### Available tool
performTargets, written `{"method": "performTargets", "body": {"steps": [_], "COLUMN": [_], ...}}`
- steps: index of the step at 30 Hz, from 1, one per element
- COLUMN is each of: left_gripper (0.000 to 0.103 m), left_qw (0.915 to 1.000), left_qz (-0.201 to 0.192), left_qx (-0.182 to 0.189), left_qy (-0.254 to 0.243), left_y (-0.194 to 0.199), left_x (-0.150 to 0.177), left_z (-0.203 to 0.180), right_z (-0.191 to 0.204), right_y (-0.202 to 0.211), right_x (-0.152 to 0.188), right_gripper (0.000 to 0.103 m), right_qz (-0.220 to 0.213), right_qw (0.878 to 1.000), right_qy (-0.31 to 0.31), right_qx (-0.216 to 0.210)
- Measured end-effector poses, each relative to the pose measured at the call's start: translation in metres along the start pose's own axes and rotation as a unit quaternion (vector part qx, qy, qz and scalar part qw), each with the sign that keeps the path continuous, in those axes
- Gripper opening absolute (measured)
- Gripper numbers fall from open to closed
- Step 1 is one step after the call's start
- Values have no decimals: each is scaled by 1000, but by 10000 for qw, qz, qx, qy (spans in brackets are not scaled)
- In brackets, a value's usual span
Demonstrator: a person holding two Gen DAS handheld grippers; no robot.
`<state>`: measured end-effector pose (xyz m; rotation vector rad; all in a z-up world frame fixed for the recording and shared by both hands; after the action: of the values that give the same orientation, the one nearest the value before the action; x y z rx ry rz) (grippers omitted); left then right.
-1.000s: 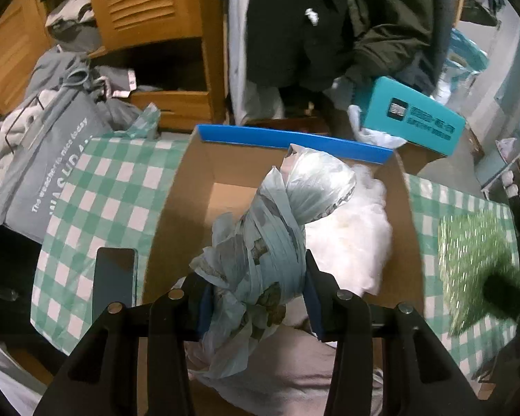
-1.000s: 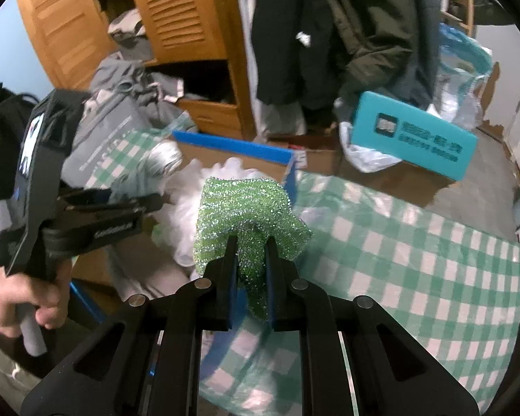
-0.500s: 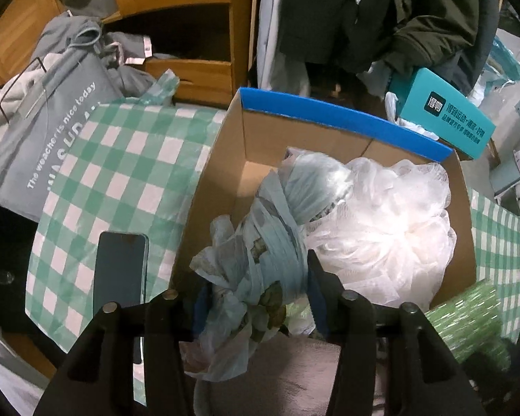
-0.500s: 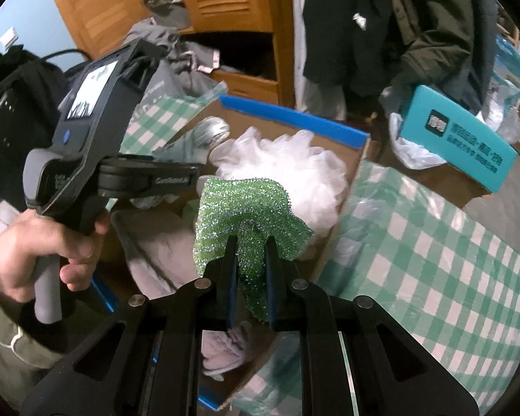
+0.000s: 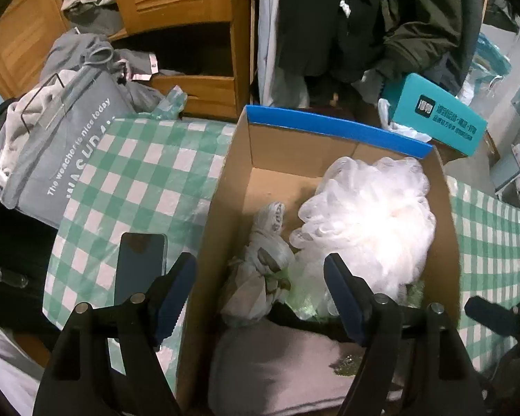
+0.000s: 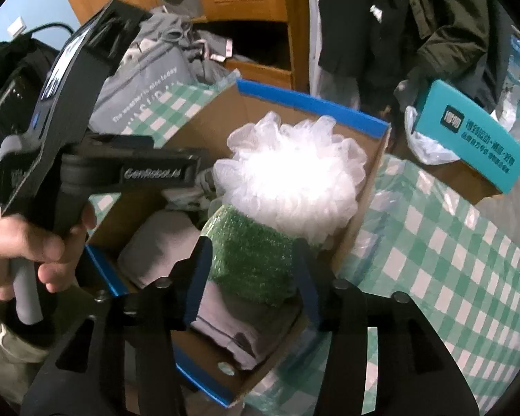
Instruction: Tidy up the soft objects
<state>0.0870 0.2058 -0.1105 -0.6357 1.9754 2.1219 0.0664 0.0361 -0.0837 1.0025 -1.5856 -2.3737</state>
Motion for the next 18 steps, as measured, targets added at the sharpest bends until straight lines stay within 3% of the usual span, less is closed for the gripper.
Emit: {"method": "performTargets", "body": {"steps": [11, 18], "left_gripper": [81, 86], "left_qw": [9994, 9988], "left_qz": [-324, -477], "left_qx": [93, 99], "left_qy": [26, -106], "left_y": [43, 63], "left_x": [11, 24], "left_z": [-5, -18], "right_z": [-12, -23], "right_y": [42, 65], "right_x": [0, 1], "right_gripper": [60, 61], "right_qz": [-343, -560], "right_qw": [9990, 9972], "right_qy": [-225, -393], "right_qx": [186, 296]}}
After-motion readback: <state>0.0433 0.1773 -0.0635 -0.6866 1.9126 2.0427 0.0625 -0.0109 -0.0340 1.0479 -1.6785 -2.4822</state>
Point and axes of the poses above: each gripper's, at about its wrist camera, not at the fingertips, and y roughly against the way its jaws point, z to its left, x to its underside, the point moved 4 cm from there along -y, roughly the way its jaws point, and after that the axes turned 5 degrees about -y, right-handed, at the moved point
